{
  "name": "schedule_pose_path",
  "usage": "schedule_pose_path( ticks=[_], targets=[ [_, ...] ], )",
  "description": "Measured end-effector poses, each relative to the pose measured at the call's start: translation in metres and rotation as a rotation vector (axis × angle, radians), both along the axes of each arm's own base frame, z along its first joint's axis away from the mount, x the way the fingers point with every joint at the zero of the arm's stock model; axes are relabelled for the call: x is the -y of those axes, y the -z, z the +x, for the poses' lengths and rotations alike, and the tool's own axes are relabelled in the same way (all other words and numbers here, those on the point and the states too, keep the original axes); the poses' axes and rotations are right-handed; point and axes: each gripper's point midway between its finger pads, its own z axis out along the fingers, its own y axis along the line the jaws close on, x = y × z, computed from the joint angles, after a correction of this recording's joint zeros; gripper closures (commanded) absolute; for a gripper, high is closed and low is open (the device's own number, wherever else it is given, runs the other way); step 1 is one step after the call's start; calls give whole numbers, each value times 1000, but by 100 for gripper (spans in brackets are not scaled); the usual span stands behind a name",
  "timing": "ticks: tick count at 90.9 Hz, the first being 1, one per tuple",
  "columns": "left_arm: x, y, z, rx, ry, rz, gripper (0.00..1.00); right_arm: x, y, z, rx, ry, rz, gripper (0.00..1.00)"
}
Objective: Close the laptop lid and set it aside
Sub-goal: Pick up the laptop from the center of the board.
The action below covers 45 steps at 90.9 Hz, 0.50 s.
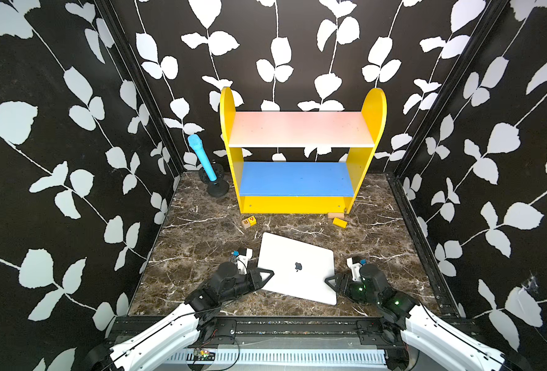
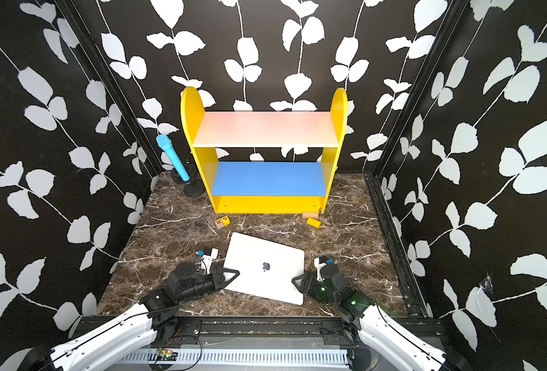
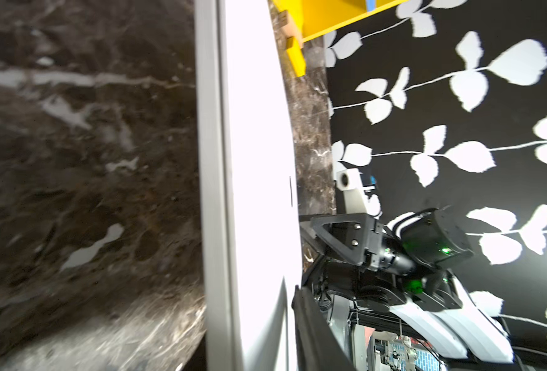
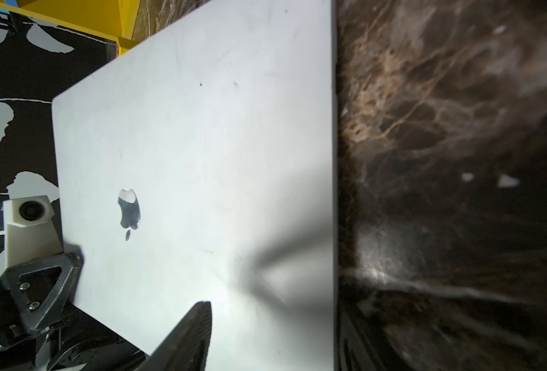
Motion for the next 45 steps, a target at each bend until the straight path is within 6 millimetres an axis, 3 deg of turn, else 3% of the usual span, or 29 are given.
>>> schedule_pose_path(
  ticks=[37, 45],
  targets=[
    [4, -18, 5, 17, -21, -74, 99, -3, -8, -1, 4, 2, 43, 25],
    [3, -20, 6, 15, -30, -82, 100, -3, -10, -1, 8, 6, 52, 22]
  ],
)
